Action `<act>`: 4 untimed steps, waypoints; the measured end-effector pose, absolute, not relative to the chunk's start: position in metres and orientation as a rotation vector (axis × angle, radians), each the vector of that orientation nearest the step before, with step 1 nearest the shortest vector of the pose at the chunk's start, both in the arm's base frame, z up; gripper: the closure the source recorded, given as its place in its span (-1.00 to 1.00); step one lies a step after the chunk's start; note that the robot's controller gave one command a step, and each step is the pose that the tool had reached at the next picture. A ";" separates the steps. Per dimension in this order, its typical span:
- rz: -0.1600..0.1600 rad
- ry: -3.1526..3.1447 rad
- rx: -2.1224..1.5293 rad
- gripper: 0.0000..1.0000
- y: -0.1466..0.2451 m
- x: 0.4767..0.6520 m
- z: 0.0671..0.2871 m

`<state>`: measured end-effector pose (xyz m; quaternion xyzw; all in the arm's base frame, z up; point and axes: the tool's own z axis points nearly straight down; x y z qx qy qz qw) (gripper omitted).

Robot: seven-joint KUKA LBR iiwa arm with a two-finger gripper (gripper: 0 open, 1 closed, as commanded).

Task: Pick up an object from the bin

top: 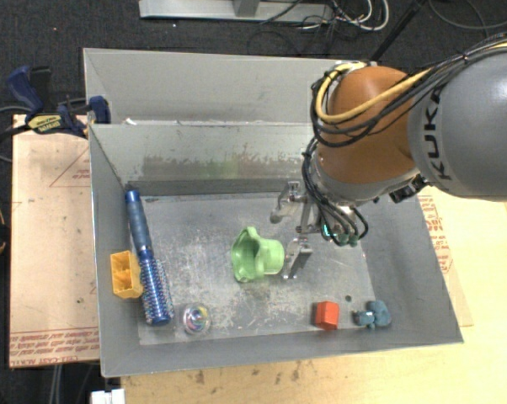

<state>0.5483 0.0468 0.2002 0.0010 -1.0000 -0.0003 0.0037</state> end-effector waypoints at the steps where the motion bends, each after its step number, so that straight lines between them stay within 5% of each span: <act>1: -0.007 -3.059 -0.740 -1.00 0.046 0.550 0.075; 3: -0.002 -3.025 -0.855 -1.00 0.052 0.565 0.118; 4: -0.003 -2.868 -1.299 -1.00 0.076 0.573 0.076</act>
Offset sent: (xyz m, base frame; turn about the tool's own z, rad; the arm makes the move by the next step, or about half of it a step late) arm -0.0018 -0.0015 -0.1302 0.4787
